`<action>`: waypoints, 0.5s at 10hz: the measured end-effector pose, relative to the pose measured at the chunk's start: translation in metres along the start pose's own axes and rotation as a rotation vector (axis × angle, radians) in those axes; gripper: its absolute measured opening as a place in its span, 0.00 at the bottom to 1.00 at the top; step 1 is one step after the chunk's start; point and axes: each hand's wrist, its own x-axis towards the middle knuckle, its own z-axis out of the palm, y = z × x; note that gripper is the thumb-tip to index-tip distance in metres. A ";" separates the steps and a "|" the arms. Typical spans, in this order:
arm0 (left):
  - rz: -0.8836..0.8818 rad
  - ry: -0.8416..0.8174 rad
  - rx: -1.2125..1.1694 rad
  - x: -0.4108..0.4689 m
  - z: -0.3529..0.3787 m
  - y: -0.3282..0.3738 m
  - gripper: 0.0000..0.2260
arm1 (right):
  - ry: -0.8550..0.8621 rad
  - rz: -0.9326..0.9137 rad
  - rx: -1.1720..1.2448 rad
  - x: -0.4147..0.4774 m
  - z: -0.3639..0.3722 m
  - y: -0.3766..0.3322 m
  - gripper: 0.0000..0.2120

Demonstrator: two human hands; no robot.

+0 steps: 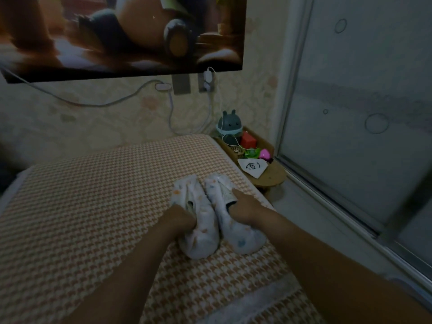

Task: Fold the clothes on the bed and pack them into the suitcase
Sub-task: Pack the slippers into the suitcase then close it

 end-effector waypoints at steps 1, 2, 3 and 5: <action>0.062 0.100 0.078 0.007 0.011 -0.007 0.09 | 0.020 0.025 0.127 -0.009 0.004 0.004 0.36; 0.090 0.214 -0.021 0.002 0.021 -0.009 0.17 | 0.073 0.050 0.286 -0.026 0.002 0.015 0.32; 0.178 0.190 -0.045 -0.008 0.028 0.002 0.16 | 0.173 0.087 0.395 -0.054 -0.002 0.043 0.30; 0.347 0.042 -0.060 -0.062 0.073 0.069 0.12 | 0.428 0.160 0.437 -0.132 -0.032 0.109 0.31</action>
